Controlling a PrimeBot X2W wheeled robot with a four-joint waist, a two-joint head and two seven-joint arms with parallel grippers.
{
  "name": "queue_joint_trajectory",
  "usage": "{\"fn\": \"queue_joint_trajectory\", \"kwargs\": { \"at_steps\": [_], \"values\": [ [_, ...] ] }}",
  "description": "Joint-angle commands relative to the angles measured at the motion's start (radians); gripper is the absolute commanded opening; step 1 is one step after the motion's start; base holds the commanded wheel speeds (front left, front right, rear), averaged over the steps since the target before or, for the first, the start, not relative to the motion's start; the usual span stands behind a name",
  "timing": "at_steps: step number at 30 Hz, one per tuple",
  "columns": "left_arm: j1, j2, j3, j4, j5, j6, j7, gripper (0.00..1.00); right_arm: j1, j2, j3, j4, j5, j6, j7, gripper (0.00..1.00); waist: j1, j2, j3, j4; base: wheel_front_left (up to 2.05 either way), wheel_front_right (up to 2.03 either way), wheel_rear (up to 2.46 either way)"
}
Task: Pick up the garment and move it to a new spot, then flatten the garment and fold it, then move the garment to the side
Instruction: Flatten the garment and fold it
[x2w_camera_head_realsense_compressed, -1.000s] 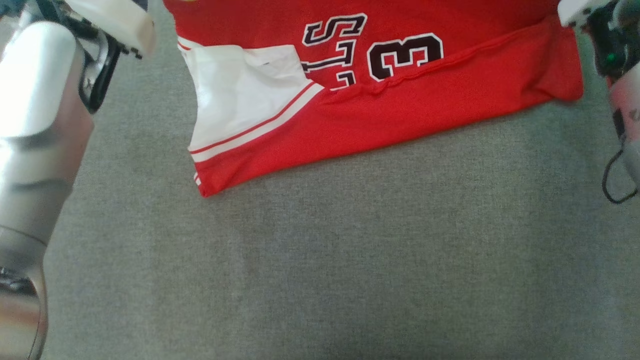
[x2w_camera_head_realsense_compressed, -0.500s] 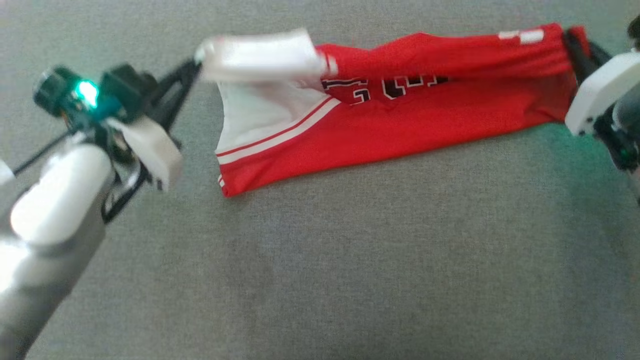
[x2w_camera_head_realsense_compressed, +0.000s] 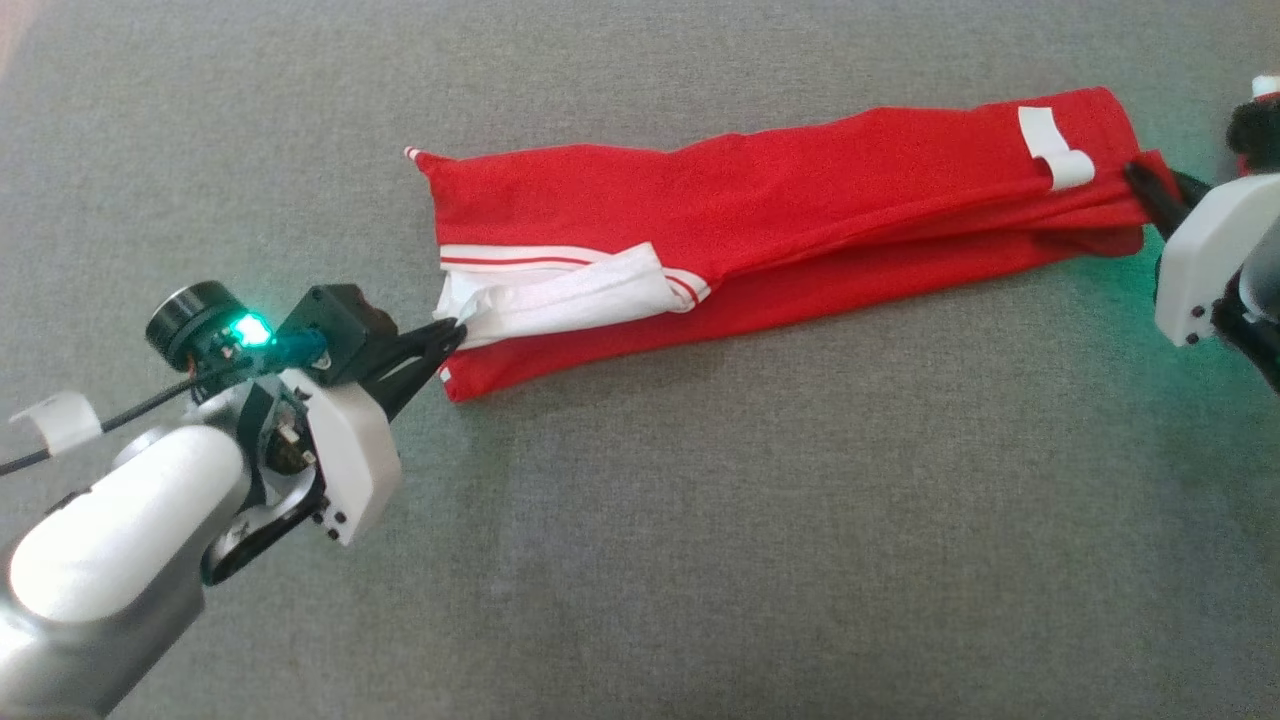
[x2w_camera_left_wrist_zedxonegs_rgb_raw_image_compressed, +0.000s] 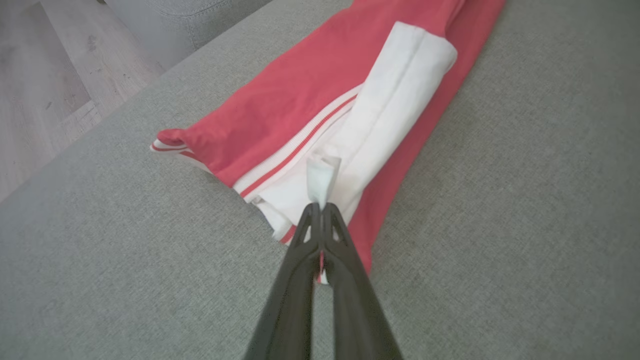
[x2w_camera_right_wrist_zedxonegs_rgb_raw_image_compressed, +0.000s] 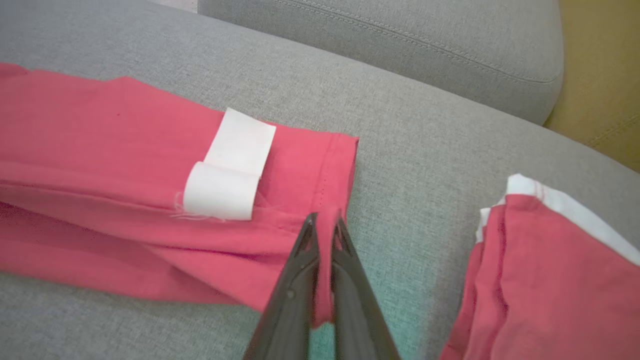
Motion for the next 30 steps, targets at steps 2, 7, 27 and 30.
{"fn": "queue_joint_trajectory", "kwargs": {
  "at_steps": [2, 7, 27, 30],
  "values": [
    [-0.025, 0.055, 0.043, -0.030, 0.002, 0.016, 0.010, 0.00, 0.009, -0.038, 0.022, -0.016, 0.014, -0.001, 0.008, 0.00, 0.0001, 0.0000, 0.000, -0.005, 0.00, 0.00, 0.00],
    [-0.032, 0.035, 0.023, -0.007, 0.030, 0.030, 0.020, 0.00, 0.003, -0.049, 0.079, -0.023, 0.031, -0.001, 0.024, 0.00, 0.0001, 0.0000, 0.005, -0.013, 0.00, 0.00, 0.00],
    [-0.002, -0.136, 0.246, 0.125, -0.026, 0.303, -0.395, 1.00, -0.039, 0.052, -0.056, -0.045, 0.271, -0.001, -0.243, 1.00, 0.0001, 0.0000, -0.103, -0.064, 0.00, 0.00, 0.00],
    [0.042, -0.170, 0.304, 0.103, -0.055, 0.355, -0.490, 1.00, -0.025, 0.100, -0.114, -0.043, 0.274, -0.001, -0.347, 1.00, 0.0001, 0.0000, -0.136, -0.068, 0.00, 0.00, 0.00]
  ]
}}
